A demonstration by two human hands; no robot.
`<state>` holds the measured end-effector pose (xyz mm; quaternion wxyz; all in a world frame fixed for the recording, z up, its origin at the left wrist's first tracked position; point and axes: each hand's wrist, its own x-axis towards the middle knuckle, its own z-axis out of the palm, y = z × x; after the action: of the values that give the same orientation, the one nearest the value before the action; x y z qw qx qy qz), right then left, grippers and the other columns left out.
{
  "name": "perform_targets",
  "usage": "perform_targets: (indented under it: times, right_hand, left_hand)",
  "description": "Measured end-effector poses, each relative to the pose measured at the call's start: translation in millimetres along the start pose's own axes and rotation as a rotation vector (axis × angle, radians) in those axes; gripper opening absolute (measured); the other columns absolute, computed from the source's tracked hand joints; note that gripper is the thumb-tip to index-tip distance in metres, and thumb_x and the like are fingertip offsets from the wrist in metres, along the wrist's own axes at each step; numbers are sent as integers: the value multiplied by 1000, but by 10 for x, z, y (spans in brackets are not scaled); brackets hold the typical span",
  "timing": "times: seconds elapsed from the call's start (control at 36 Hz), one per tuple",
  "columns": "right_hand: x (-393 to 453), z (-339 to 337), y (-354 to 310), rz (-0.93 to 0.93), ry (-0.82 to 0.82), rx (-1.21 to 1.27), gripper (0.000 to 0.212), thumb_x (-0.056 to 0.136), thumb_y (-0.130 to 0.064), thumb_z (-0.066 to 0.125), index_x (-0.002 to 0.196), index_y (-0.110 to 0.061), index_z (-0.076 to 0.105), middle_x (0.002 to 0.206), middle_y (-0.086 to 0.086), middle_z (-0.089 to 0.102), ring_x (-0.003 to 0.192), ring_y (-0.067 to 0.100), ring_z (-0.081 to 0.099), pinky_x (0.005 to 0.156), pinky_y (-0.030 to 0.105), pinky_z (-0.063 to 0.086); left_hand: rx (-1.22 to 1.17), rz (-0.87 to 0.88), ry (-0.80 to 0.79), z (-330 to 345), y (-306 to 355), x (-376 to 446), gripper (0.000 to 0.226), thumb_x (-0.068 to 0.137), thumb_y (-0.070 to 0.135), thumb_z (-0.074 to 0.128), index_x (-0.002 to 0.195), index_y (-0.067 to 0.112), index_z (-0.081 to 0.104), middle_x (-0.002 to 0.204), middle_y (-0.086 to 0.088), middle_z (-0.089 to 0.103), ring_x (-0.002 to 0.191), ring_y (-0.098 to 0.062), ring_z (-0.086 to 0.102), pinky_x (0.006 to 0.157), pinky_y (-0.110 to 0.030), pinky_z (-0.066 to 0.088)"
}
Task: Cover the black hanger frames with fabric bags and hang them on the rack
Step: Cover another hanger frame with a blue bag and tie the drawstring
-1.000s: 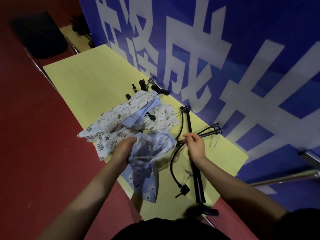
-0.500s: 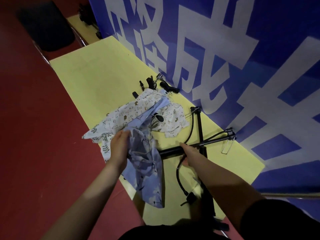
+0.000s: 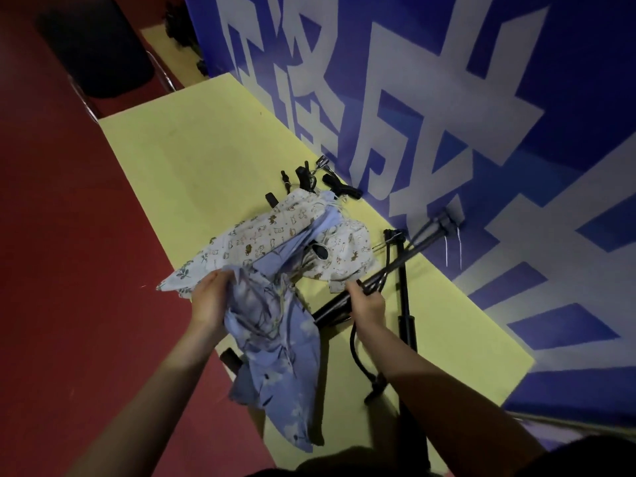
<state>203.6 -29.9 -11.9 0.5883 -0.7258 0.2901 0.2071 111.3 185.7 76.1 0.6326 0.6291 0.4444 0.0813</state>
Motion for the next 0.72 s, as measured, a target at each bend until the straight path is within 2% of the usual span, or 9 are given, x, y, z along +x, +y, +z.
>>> perform_targets:
  times: [0.06, 0.08, 0.14, 0.22, 0.33, 0.42, 0.5, 0.61, 0.72]
  right_hand:
    - [-128, -20, -158, -118, -23, -8, 25, 85, -32, 67, 73, -10, 62, 71, 6, 63, 70, 27, 59, 65, 32, 44]
    - [-179, -35, -230, -171, -53, -8, 30, 86, -28, 65, 62, -14, 53, 58, 1, 53, 59, 22, 51, 57, 30, 37]
    - [-272, -65, -353, -270, -96, -16, 43, 86, -26, 64, 54, -18, 36, 47, -5, 35, 46, 15, 34, 53, 29, 25]
    - [-375, -113, -522, -386, -85, -51, 43, 85, -22, 64, 55, -19, 33, 48, -5, 33, 46, 13, 30, 52, 29, 24]
    - [-491, -229, -695, -575, -79, -101, 35, 82, -21, 64, 58, -19, 37, 52, -5, 39, 47, 10, 37, 51, 27, 30]
    - [-564, -333, -818, -722, -78, -163, 37, 81, -20, 64, 59, -19, 34, 53, -5, 39, 49, 11, 37, 52, 28, 30]
    - [-697, -406, -1000, -832, -64, -217, 40, 78, -22, 65, 60, -23, 30, 52, -8, 35, 48, 8, 34, 50, 27, 27]
    - [-844, -453, -1241, -884, -62, -377, 35, 77, -28, 67, 59, -26, 37, 54, -7, 43, 52, 9, 42, 50, 27, 31]
    - [-884, -540, -1307, -867, -149, -545, 39, 79, -31, 68, 54, -24, 40, 53, -8, 43, 51, 9, 42, 49, 26, 30]
  left_hand:
    - [-5, -17, -20, -44, 20, -1, 20, 101, 19, 46, 82, 12, 47, 74, -1, 42, 67, -20, 41, 71, -45, 38]
    - [-2, -21, -29, -75, 22, 11, 24, 101, 20, 46, 77, 15, 47, 74, 0, 42, 68, -21, 41, 74, -45, 37]
    - [-18, -63, -36, -137, 46, 22, 25, 100, 21, 48, 76, 16, 53, 82, -6, 53, 81, -28, 51, 82, -50, 43]
    - [-85, -146, -67, -236, 91, 35, 20, 97, 21, 52, 90, 8, 65, 101, -18, 65, 95, -36, 61, 94, -53, 49]
    - [-147, -223, -150, -391, 84, 11, 38, 99, 30, 50, 122, 1, 60, 117, -21, 65, 103, -39, 63, 88, -47, 51]
    - [-107, -211, -203, -459, 133, -124, 34, 100, 27, 49, 119, 1, 59, 109, -21, 67, 94, -38, 65, 77, -43, 52]
    - [-8, -212, -350, -486, 164, -311, 29, 100, 24, 49, 109, 0, 63, 97, -22, 70, 83, -35, 68, 73, -42, 55]
    - [95, -134, -439, -482, 103, -501, 30, 99, 21, 49, 112, -2, 64, 104, -26, 70, 88, -38, 69, 77, -41, 55]
    - [76, -87, -418, -325, 64, -684, 34, 95, 22, 53, 111, -6, 65, 109, -32, 66, 98, -43, 65, 92, -53, 49]
